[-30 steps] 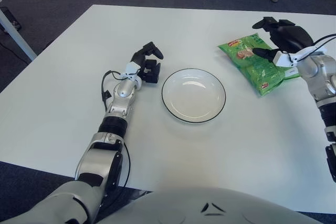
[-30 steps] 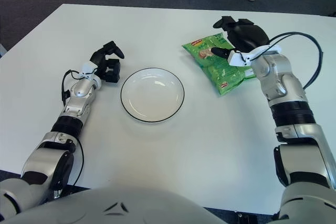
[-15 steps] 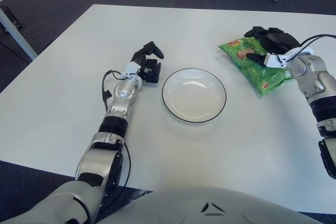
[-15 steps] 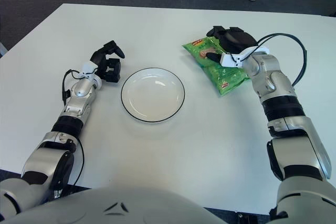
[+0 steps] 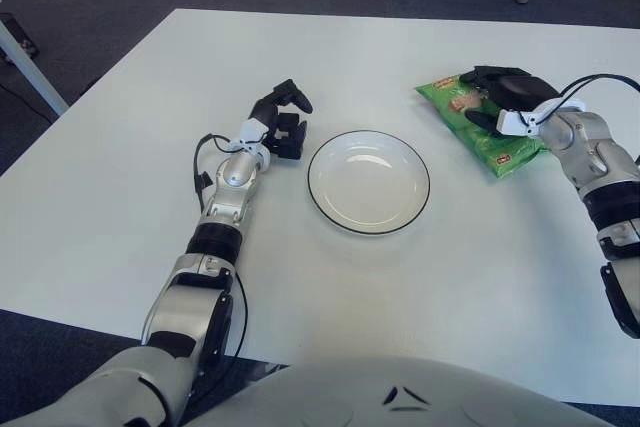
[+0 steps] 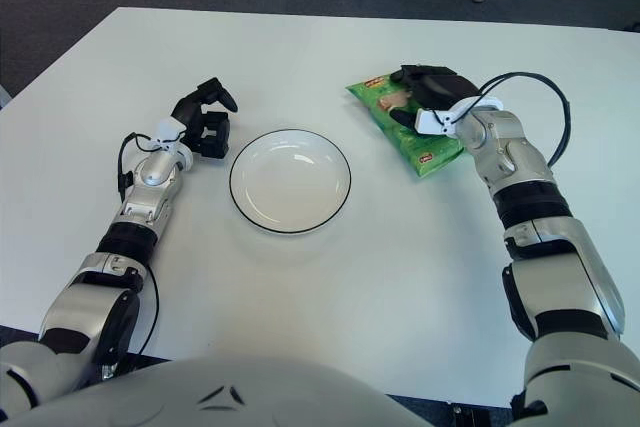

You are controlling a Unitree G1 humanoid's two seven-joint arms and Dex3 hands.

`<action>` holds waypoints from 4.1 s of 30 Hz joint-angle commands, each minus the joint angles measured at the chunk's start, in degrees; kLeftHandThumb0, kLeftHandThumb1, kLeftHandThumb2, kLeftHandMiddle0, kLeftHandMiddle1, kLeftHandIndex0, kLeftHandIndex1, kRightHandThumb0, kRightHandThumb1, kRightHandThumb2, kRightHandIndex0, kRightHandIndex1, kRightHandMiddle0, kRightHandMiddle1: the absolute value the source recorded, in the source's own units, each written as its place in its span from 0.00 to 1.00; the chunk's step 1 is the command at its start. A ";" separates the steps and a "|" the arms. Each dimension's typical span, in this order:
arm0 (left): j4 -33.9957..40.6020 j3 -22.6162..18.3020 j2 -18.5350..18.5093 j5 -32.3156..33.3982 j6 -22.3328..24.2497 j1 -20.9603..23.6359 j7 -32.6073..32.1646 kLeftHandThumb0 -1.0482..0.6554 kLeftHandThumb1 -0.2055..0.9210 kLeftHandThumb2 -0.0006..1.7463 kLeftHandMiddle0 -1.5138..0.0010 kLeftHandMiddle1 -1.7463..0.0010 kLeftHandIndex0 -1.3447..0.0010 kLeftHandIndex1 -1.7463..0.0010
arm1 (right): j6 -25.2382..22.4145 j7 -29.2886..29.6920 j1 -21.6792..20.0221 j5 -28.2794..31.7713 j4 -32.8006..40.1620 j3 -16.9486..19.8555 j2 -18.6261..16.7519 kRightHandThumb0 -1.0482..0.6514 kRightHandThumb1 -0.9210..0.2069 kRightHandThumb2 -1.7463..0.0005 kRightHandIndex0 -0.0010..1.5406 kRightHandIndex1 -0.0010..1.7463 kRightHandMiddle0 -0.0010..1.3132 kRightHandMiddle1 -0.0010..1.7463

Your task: Put the snack into the plate.

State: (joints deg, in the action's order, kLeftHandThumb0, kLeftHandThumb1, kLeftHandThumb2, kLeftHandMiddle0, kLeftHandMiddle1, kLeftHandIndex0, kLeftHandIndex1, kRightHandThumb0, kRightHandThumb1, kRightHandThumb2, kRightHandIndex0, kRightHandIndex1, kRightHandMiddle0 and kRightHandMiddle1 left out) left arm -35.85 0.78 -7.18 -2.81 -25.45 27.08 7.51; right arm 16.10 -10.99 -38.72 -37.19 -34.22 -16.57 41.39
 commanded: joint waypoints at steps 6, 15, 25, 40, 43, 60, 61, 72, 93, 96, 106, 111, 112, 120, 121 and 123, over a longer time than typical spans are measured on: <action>-2.47 0.02 0.24 0.32 0.45 -4.11 0.55 0.32 0.43 0.78 0.17 0.00 0.52 0.00 | -0.12 -3.76 1.62 1.05 -1.07 -1.20 -0.64 0.00 0.00 0.41 0.01 0.01 0.00 0.26; -2.21 -0.19 0.12 0.69 0.92 -4.11 0.92 0.32 0.43 0.78 0.17 0.00 0.52 0.00 | -5.27 -6.95 1.73 -1.43 -0.32 -2.87 -0.58 0.00 0.00 0.41 0.00 0.00 0.00 0.23; -1.52 -0.32 0.00 0.91 2.02 -4.35 1.12 0.33 0.44 0.77 0.16 0.00 0.53 0.00 | -8.43 -8.48 2.11 -1.84 0.74 -4.19 -0.35 0.00 0.00 0.42 0.00 0.00 0.00 0.23; 0.54 -0.37 -0.01 0.54 3.60 -5.13 0.94 0.33 0.46 0.75 0.16 0.00 0.54 0.00 | -12.45 0.02 5.09 -5.27 4.94 -3.83 -0.19 0.14 0.00 0.56 0.01 0.24 0.00 0.66; 0.99 -0.43 -0.02 0.91 4.28 -5.30 1.38 0.33 0.46 0.75 0.16 0.00 0.54 0.00 | -12.23 3.11 5.47 -6.32 5.00 -3.89 -0.12 0.18 0.01 0.63 0.00 0.51 0.04 0.80; 1.61 -0.47 -0.07 1.37 4.39 -5.48 1.95 0.33 0.46 0.75 0.16 0.00 0.55 0.00 | -9.58 12.51 6.53 -5.08 4.35 -1.62 -0.86 0.60 0.66 0.20 0.42 0.85 0.51 1.00; 1.55 -0.43 -0.12 1.32 4.32 -5.46 1.98 0.33 0.46 0.75 0.16 0.00 0.55 0.00 | -9.42 12.41 6.49 -4.41 4.22 -1.25 -1.06 0.61 0.68 0.19 0.47 0.83 0.51 1.00; 0.92 -0.44 -0.13 1.28 3.17 -5.35 2.05 0.34 0.48 0.74 0.15 0.00 0.55 0.00 | -9.72 12.08 6.75 -1.59 6.68 1.25 -1.60 0.62 0.75 0.13 0.55 0.87 0.47 1.00; 0.18 -0.24 0.04 0.82 2.98 -4.93 1.42 0.34 0.47 0.75 0.16 0.00 0.55 0.00 | -10.21 14.82 7.20 0.43 11.87 6.52 -2.87 0.62 0.73 0.10 0.49 1.00 0.43 1.00; 0.29 -0.25 0.00 0.83 3.35 -4.94 1.45 0.34 0.47 0.75 0.16 0.00 0.55 0.00 | -10.31 15.22 7.44 0.90 13.23 7.42 -3.22 0.62 0.78 0.07 0.51 1.00 0.46 1.00; 0.31 -0.30 -0.10 1.28 3.97 -4.88 2.25 0.33 0.47 0.75 0.16 0.00 0.55 0.00 | -11.99 14.53 8.20 3.16 17.37 10.35 -4.36 0.62 0.72 0.11 0.49 0.99 0.42 1.00; -0.74 -0.44 -0.06 1.88 2.85 -4.51 2.89 0.33 0.47 0.75 0.15 0.00 0.55 0.00 | -12.66 16.09 8.69 3.31 22.01 11.95 -5.67 0.62 0.76 0.07 0.51 1.00 0.45 1.00; -0.82 -0.43 -0.07 1.89 2.77 -4.47 2.90 0.33 0.47 0.75 0.15 0.00 0.55 0.00 | -12.58 16.22 8.76 3.29 22.15 12.10 -5.82 0.62 0.78 0.06 0.52 1.00 0.46 1.00; -1.34 -0.26 -0.12 1.48 1.67 -4.26 2.64 0.33 0.46 0.75 0.15 0.00 0.54 0.00 | -18.54 14.39 9.12 2.77 29.08 13.17 -8.28 0.62 0.84 0.02 0.55 1.00 0.50 1.00; -1.37 -0.26 -0.09 1.45 1.60 -4.25 2.55 0.33 0.46 0.75 0.15 0.00 0.54 0.00 | -19.03 14.31 9.13 2.73 29.80 13.28 -8.53 0.62 0.84 0.02 0.55 1.00 0.50 1.00; -1.42 -0.28 -0.04 1.39 1.47 -4.24 2.37 0.33 0.46 0.76 0.15 0.00 0.54 0.00 | -19.23 14.50 9.20 2.80 30.86 13.54 -8.92 0.62 0.85 0.02 0.55 1.00 0.51 1.00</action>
State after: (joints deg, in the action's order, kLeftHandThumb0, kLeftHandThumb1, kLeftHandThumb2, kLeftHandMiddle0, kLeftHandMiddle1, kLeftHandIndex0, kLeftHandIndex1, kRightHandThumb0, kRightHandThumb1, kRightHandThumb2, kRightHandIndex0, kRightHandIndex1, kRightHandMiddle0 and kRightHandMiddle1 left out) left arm -34.27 0.11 -7.41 -0.76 -23.24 26.57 9.89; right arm -2.21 3.56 -30.06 -34.80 -5.85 -3.94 33.31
